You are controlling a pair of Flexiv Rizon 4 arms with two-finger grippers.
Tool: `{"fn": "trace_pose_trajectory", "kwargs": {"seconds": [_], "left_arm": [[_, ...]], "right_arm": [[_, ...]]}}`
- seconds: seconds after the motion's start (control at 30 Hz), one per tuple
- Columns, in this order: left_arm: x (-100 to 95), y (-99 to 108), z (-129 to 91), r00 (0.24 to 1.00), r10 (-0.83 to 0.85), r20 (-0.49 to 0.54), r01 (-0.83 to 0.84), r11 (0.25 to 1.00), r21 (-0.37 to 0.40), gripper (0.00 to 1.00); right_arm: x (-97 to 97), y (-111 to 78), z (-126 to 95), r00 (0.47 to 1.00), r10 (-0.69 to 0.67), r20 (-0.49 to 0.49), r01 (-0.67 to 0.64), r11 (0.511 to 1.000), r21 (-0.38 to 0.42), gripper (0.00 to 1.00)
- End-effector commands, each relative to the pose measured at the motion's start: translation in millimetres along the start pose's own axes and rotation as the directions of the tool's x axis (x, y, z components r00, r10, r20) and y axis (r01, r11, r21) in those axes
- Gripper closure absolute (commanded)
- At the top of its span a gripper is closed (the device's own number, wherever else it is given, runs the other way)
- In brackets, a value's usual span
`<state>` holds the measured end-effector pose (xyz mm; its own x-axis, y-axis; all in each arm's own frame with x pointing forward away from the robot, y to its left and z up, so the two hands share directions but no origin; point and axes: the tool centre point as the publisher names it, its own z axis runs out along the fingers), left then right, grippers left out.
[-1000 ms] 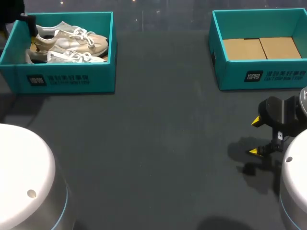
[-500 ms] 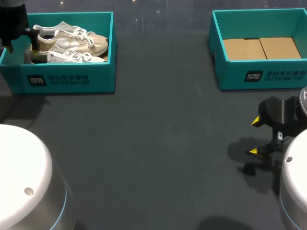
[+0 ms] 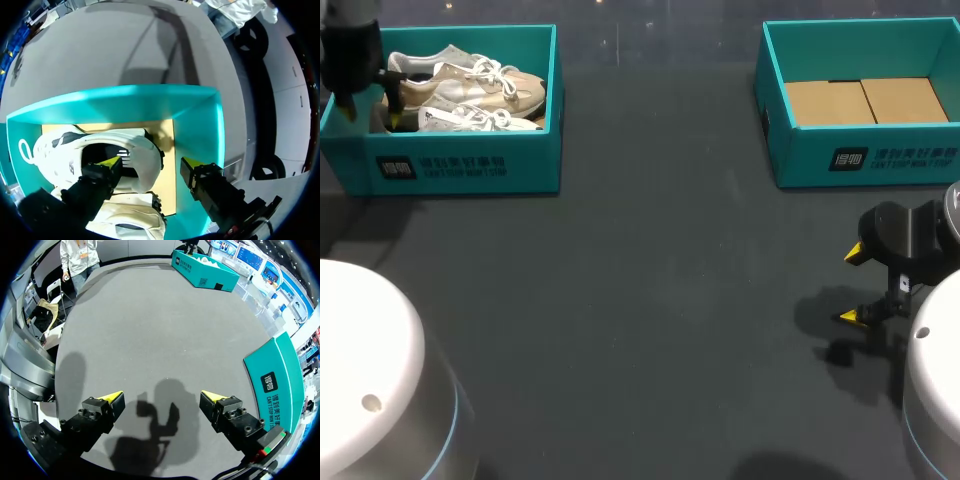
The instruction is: Take the shoe out of the shoebox, open the shoe tongue, remove and reinsert the insole, then place the shoe into the shoebox
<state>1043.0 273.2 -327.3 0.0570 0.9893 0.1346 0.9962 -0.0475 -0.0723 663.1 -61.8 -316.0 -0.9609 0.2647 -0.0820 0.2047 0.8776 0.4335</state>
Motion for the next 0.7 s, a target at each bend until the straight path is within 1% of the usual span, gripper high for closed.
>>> {"fn": "trace_pose_trajectory", "kwargs": {"seconds": [0.03,0.07,0.17,0.27,0.37,0.6,0.7], "left_arm": [[-0.5,3.4,9.4,1.000,0.001,-0.003,-0.001,1.000,0.003,0.29],[-0.3,3.6,11.9,1.000,0.001,-0.004,-0.001,1.000,0.007,0.32],[0.1,4.8,17.4,1.000,-0.001,-0.007,0.001,1.000,0.011,0.36],[1.3,6.0,22.4,1.000,-0.003,-0.011,0.004,1.000,0.021,0.37],[2.7,5.6,24.9,1.000,-0.001,-0.012,0.002,1.000,0.025,0.37],[1.7,3.3,35.2,1.000,0.007,-0.025,-0.006,1.000,0.024,0.30],[1.4,4.4,39.0,1.000,0.008,-0.030,-0.007,1.000,0.027,0.31]], "right_arm": [[2.1,0.0,-0.7,1.000,0.000,0.003,0.000,1.000,0.002,0.00],[2.1,0.0,-0.7,1.000,0.000,0.003,0.000,1.000,0.002,0.00],[2.1,0.0,-0.7,1.000,0.000,0.003,0.000,1.000,0.002,0.00],[2.1,0.0,-0.7,1.000,0.000,0.003,0.000,1.000,0.002,0.00],[2.1,0.0,-0.7,1.000,0.000,0.003,0.000,1.000,0.002,0.00],[2.1,0.0,-0.7,1.000,0.000,0.003,0.000,1.000,0.002,0.00],[2.1,0.0,-0.7,1.000,0.000,0.003,0.000,1.000,0.002,0.00]]}}
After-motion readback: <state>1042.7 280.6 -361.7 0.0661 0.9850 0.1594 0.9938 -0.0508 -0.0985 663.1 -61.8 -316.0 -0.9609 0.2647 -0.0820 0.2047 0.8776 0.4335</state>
